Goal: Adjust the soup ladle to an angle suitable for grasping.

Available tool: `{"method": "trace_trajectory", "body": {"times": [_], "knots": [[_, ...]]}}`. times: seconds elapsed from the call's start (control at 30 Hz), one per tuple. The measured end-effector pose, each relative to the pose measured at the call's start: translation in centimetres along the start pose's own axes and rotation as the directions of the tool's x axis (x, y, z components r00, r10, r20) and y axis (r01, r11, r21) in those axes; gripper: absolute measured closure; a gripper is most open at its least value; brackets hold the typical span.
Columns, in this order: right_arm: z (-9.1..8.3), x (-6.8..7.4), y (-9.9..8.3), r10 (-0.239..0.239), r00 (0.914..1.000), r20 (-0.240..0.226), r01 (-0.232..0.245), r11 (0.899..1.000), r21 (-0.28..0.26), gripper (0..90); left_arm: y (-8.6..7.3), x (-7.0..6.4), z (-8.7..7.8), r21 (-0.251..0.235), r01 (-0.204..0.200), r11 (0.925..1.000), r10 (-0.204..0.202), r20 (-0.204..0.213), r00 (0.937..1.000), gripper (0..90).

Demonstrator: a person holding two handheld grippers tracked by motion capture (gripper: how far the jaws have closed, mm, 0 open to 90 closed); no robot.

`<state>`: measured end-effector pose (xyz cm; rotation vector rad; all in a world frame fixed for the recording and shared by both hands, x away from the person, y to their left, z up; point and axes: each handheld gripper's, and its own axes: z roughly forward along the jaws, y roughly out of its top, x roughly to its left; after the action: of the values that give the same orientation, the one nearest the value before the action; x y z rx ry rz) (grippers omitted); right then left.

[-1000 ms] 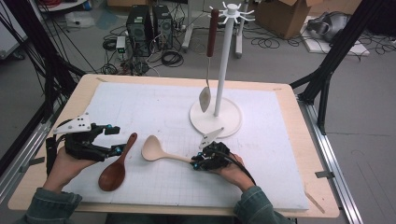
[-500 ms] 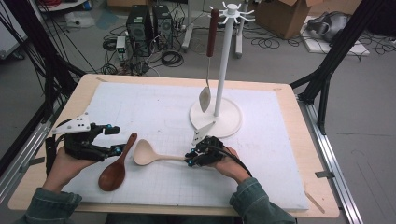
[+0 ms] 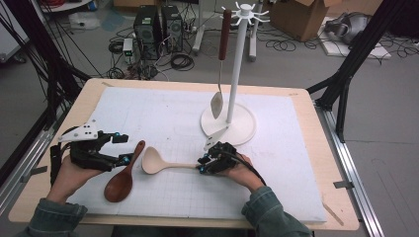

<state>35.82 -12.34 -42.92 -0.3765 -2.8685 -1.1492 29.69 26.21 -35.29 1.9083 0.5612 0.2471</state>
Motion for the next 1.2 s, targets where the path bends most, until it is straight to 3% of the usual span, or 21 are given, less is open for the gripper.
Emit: {"method": "trace_trajectory", "body": {"times": [0.3,0.53,0.7,1.2], "knots": [[-3.7,0.4,-2.8,0.049,0.9965,0.068,-0.046,0.998,-0.04,60.7,0.0,-0.1,0.4,0.007,-0.002,1.0,0.002,0.004,1.0,28.3],[-4.2,0.5,-4.7,0.064,0.9948,0.079,-0.062,0.998,-0.027,58.3,0.0,-0.2,0.6,0.01,-0.003,0.9999,0.003,0.007,1.0,28.3],[-3.4,0.4,-5.0,0.018,0.9954,0.094,-0.02,1.0,0.019,59.8,0.0,-0.3,0.8,0.011,-0.003,0.9999,0.002,0.012,0.9999,28.3],[-4.2,0.6,-4.7,-0.032,0.9971,0.069,0.032,0.999,0.005,66.2,0.2,-0.4,2.0,0.021,-0.013,0.9997,0.012,0.044,0.999,30.0]]}}
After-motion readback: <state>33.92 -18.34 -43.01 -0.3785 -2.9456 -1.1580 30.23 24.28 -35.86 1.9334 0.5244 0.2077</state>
